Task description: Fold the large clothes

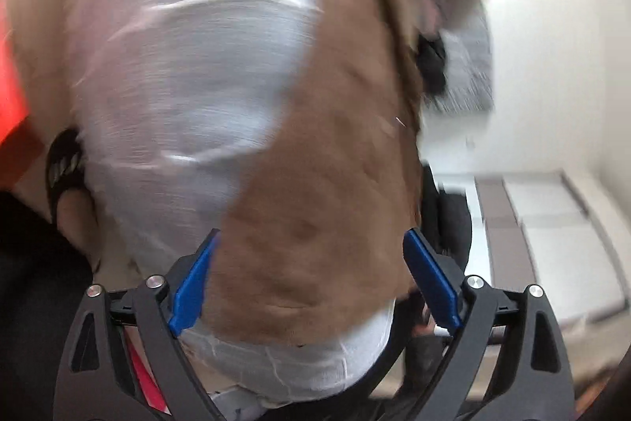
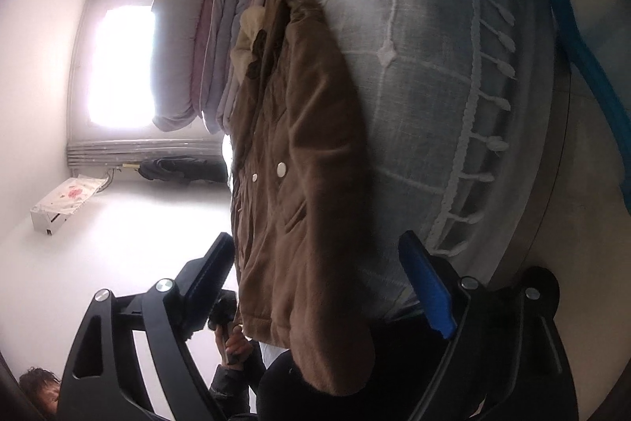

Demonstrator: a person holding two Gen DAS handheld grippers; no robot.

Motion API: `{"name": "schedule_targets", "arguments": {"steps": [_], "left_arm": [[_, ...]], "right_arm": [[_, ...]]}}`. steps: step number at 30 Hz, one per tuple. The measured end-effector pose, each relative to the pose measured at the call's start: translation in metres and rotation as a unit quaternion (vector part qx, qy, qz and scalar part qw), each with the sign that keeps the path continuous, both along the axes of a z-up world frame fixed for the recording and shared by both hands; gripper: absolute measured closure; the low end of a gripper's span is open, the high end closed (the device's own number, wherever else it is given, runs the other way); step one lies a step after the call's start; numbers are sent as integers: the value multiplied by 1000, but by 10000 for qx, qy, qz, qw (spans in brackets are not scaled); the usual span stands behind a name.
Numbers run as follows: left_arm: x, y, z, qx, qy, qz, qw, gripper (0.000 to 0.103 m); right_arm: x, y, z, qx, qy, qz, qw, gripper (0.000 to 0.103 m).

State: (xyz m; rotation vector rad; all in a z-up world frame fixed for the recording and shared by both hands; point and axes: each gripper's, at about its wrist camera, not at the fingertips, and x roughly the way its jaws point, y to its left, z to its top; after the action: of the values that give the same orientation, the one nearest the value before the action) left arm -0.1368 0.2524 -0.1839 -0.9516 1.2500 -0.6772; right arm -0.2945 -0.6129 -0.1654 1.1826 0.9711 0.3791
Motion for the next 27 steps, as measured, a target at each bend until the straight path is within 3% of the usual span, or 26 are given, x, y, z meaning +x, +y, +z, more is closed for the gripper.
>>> {"name": "schedule_targets", "arguments": {"steps": [3,5,8,11,12,14,15,17,20,23,27], "left_arm": [[-1,-18,18,36,-355,-375,9987,17],[5,-23,15,312,-241,-420,9983,17],[15,-24,2,379,54,-308,9988,17],[17,-33,6,589,-56,-418,9974,18],[16,-37,9,758,-142,-459,9960,22],[17,-40,11,1033,-136,-468,9935,45],[17,-38,11,1114,-72,-425,9928,52],[15,-29,10,1034,-10,-330,9941,71],[12,-31,27,1157,-271,-347,9923,81],[12,-36,34,1341,-437,-547,9885,83],[19,-45,30,1395,-420,-706,9868,82]], "right_arm": [[5,4,-8,58,4,96,9999,14],[10,4,-14,105,18,182,9998,13],[17,3,-23,240,49,228,9994,13],[19,-3,-28,451,-73,226,9987,11],[20,-4,-28,505,-117,252,9983,9],[21,-4,-30,591,-185,372,9974,8],[23,-2,-31,597,-194,457,9970,7],[26,6,-32,582,-147,699,9957,7],[29,20,-23,604,-323,1041,9922,7],[33,36,-8,275,-528,1291,9898,7],[47,45,-9,-204,-184,1233,9920,7]]}}
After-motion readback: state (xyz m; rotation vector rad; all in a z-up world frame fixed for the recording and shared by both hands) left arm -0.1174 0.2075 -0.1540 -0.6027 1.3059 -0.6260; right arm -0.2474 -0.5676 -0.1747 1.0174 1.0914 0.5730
